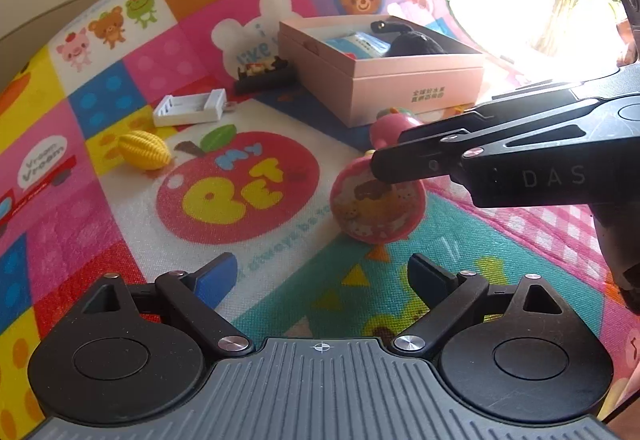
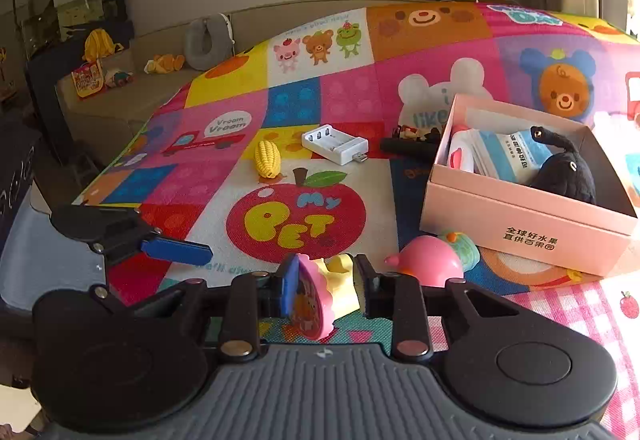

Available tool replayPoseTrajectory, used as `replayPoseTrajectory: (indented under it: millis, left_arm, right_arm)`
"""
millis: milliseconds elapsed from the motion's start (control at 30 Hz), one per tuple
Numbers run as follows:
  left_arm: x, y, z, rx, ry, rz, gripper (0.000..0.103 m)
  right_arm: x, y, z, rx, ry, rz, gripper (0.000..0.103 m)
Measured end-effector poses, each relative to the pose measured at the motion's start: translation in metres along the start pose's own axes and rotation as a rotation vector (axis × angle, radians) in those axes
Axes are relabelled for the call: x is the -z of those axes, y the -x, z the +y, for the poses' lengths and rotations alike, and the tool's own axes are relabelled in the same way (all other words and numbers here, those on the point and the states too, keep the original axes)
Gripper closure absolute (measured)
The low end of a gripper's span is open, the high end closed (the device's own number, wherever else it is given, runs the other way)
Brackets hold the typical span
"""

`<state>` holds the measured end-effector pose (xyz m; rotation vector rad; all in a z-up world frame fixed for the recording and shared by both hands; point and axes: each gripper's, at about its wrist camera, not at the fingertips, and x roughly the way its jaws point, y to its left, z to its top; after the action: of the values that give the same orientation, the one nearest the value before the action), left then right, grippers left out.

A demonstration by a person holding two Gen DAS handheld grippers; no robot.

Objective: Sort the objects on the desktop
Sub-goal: 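Lift and carry the cupcake toy with the left gripper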

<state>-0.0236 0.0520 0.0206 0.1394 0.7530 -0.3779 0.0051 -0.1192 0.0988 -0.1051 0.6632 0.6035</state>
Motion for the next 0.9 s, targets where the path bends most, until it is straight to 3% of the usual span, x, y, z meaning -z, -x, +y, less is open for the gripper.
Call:
replayPoseTrajectory:
  millis: [200, 300, 633, 900]
  left_arm:
    - [-0.014, -0.016, -0.021, 0.039, -0.029, -0.046, 0.007]
    - [-0.024, -0.031, -0.031, 0.06, -0.051, -0.057, 0.013]
    - [-0.036, -0.044, -0.042, 0.064, -0.053, -0.071, 0.048]
    - [-0.029, -0.023, -0.034, 0.042, -0.07, -0.082, 0.05]
  right_arm:
    - [-0.003, -0.003, -0.034, -0.035, -0.185, 0.035, 0.078]
    - [-0.003, -0.002, -0.052, -0.066, -0.272, 0.035, 0.078]
    - [0.005, 0.009, -0.075, -0.026, -0.331, 0.004, 0.078]
    - [0.012, 0.005, -0.076, -0.088, -0.385, 0.026, 0.078]
